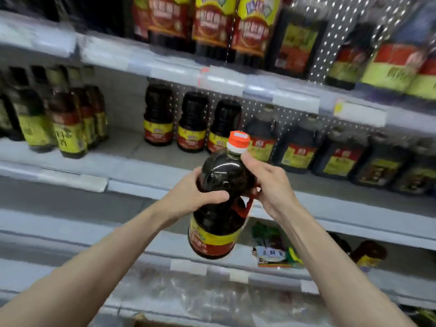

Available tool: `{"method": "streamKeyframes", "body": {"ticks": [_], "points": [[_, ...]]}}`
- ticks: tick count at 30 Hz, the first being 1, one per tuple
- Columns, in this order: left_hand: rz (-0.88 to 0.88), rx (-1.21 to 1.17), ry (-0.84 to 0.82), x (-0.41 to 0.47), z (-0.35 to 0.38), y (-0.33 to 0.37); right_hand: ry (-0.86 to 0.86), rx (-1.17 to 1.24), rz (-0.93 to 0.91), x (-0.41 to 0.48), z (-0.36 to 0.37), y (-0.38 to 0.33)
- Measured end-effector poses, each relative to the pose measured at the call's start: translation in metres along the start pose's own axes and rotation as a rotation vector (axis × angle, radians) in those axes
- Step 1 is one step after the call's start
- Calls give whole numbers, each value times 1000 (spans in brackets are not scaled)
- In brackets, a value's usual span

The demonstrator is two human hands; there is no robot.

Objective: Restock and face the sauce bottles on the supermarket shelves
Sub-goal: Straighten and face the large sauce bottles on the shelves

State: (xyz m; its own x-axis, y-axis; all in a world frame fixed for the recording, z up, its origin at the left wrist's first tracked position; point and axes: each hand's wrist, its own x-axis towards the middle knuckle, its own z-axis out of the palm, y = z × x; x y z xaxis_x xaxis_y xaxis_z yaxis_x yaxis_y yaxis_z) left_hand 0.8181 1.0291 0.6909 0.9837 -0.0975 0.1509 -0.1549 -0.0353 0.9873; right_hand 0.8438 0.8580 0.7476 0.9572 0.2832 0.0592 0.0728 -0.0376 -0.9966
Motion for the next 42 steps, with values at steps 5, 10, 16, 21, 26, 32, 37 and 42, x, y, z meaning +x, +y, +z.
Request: {"method": "streamKeyframes", "body": {"ticks": [5,10,16,21,26,32,37,42], "points": [[23,46,136,-5,-30,50,-113,58,-88,14,25,-48],[23,36,231,-4,-66,59,-162,67,-133,36,56,-53],[10,55,251,11,-119,40,-173,112,-113,77,100,-35],[-5,83,222,37,-176,19,-77,123,-142,120,147,-16],[-10,78,189,70,-221,7,-24,116,-189,161,179,-7],[-40,59,198,105,-250,-9,57,93,-193,202,201,2],[-26,22,207,122,-257,-19,84,138,-185,218,207,9],[-7,-14,213,125,-256,-30,66,128,-183,225,205,18]]}}
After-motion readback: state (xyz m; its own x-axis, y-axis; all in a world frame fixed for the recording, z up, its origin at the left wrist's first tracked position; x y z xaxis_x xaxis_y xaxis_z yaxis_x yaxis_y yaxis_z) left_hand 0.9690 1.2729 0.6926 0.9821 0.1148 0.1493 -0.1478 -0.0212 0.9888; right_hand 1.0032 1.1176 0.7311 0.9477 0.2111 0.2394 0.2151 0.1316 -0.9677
